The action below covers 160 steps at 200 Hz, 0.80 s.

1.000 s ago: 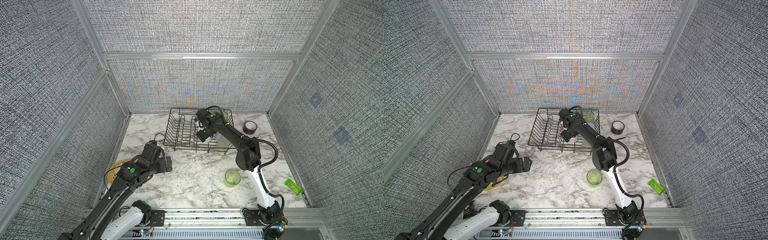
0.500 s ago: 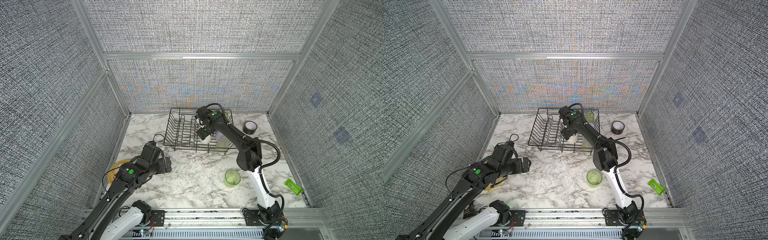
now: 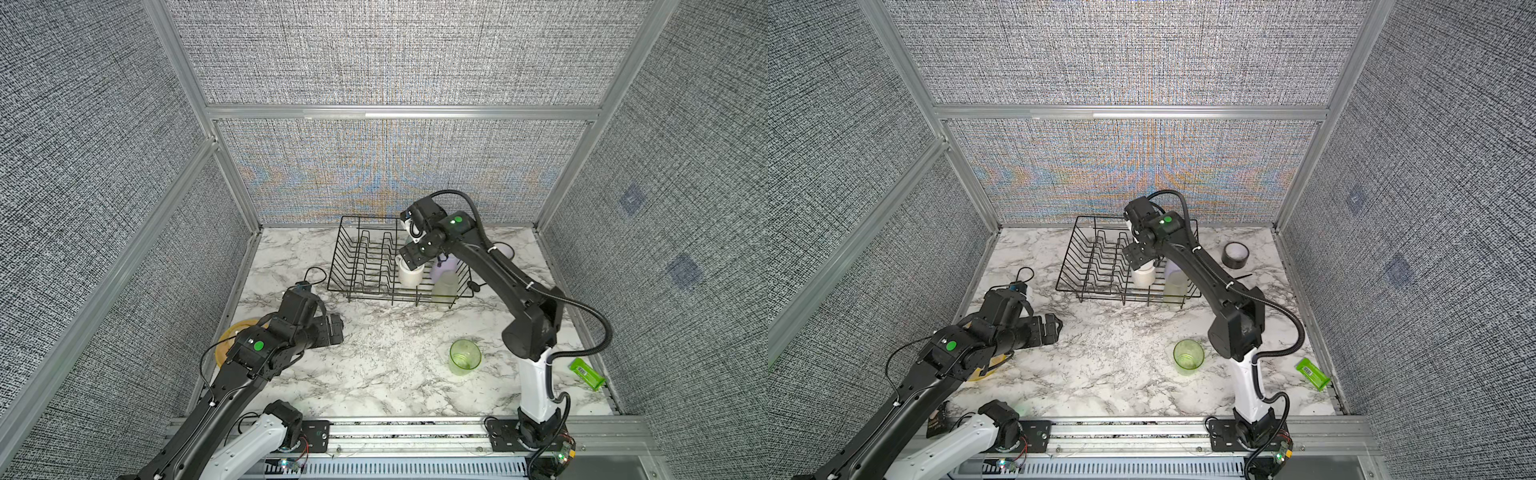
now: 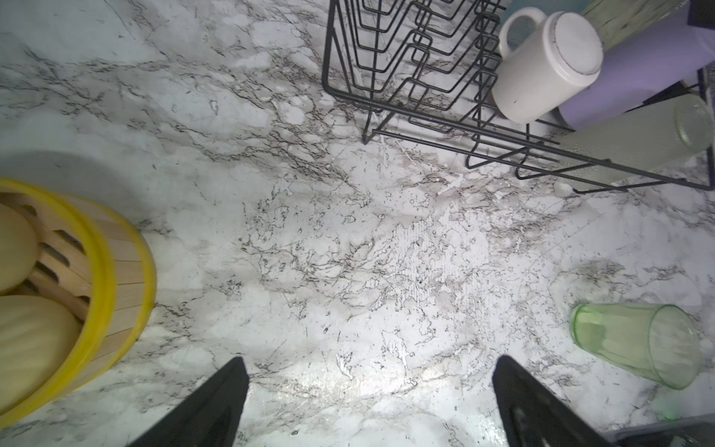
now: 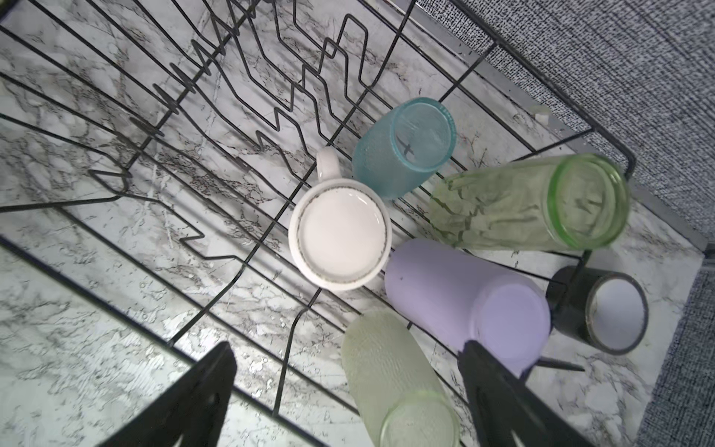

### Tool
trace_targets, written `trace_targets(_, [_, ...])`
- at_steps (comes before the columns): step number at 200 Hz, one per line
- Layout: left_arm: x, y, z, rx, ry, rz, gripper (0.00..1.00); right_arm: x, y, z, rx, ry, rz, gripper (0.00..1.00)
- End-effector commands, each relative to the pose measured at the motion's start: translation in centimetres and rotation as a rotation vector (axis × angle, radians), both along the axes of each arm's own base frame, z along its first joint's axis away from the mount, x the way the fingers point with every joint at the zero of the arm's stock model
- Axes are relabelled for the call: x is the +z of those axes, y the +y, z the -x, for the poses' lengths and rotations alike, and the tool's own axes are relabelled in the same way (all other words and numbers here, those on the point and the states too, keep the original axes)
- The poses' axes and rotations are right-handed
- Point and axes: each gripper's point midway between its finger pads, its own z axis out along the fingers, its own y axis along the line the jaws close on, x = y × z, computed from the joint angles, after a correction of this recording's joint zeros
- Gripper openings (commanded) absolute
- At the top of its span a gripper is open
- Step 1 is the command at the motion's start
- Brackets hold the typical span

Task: Load cups into a dish rack
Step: Place the cup upside down at the dish rack, then pick up the cup from the center of the table.

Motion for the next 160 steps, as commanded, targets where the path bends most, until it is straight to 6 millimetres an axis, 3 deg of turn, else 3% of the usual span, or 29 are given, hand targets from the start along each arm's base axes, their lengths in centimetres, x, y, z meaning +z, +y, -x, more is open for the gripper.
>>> trace_targets(1, [1.0, -1.4, -0.4, -0.054, -0.041, 0.063, 0.99, 2.0, -0.2, 1.0, -0.021, -0.046, -0.082, 0.91])
trace_targets(27, [1.8, -3.3, -0.4, -0.134, -0.076, 0.152, 0.99, 4.5, -2.0, 3.4, -0.045, -0.130, -0.157, 0.92])
trace_targets(72, [2.3, -4.7, -0.7, -0.143, -0.092, 0.245, 0.99, 5.4, -6.9, 8.3, -0.140, -0.311, -0.297, 0.92])
trace_targets(100, [2.0, -6.5, -0.8, -0.172, -0.079, 0.302, 0.99, 3.9, -10.6, 11.2, -0.225, -0.412, -0.372, 0.93])
trace_targets(110, [1.7, -7.2, -0.9, -0.182, -0.073, 0.303, 0.99, 2.0, -12.1, 12.2, -0.258, -0.431, -0.371, 0.93])
trace_targets(121, [1.4, -8.0, -0.9, -0.200, -0.069, 0.288, 0.99, 1.2, -13.7, 13.3, -0.289, -0.481, -0.380, 0.94])
trace_targets(132, [1.4, -8.9, -0.8, -0.224, -0.074, 0.267, 0.99, 0.1, -15.6, 14.3, -0.343, -0.529, -0.373, 0.99])
trace_targets(160, [1.4, -11.4, -0.9, -0.284, -0.073, 0.236, 0.99, -1.7, -20.7, 16.7, -0.504, -0.625, -0.362, 0.99])
